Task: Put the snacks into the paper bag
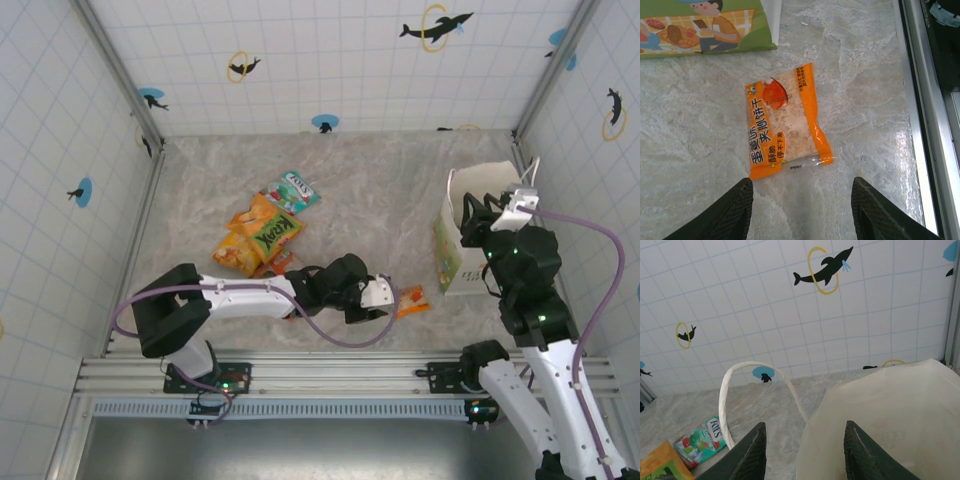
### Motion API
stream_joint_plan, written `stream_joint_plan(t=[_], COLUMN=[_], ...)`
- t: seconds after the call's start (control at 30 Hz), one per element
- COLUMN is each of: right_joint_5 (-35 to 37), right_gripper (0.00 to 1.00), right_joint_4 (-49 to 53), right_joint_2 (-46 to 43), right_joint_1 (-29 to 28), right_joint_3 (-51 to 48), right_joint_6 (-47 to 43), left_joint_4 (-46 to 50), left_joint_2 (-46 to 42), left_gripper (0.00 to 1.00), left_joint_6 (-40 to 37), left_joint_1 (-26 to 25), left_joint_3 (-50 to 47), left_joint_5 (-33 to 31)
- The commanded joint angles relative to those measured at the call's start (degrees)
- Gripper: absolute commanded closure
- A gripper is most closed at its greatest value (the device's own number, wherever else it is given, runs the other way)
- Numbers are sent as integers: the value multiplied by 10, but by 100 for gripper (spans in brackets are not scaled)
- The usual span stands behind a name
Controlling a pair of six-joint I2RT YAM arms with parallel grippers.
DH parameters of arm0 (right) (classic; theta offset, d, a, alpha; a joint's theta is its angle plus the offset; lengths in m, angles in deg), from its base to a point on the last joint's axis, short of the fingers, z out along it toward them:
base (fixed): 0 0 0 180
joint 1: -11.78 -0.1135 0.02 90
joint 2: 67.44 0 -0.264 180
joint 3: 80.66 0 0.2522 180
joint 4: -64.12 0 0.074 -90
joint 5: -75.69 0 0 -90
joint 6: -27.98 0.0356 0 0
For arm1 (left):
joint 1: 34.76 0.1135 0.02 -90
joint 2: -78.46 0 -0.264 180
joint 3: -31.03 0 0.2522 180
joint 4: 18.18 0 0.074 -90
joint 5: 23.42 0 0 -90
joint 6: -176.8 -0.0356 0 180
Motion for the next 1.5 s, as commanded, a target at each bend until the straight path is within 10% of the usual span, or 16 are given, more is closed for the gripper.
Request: stream_joint_plan(t=[0.0, 0.53, 1.47], right_joint_5=[-7, -2, -3], right_gripper=[57, 57, 57], right_joint_4=[-20, 25, 28], right_joint_2=[-16, -46, -41], right_joint_1=[1, 0, 0], right_joint_3=[-15, 7, 24], right_joint_6=[11, 18, 10], left_joint_4=[-25, -46, -106], left_joint_2=[-2, 86, 220], left_gripper=[46, 44, 46], left_joint_6=[-20, -33, 39], left_joint_1=[-10, -54, -60], left_joint_3=[-9, 22, 109], left_joint_5=[-3, 2, -170])
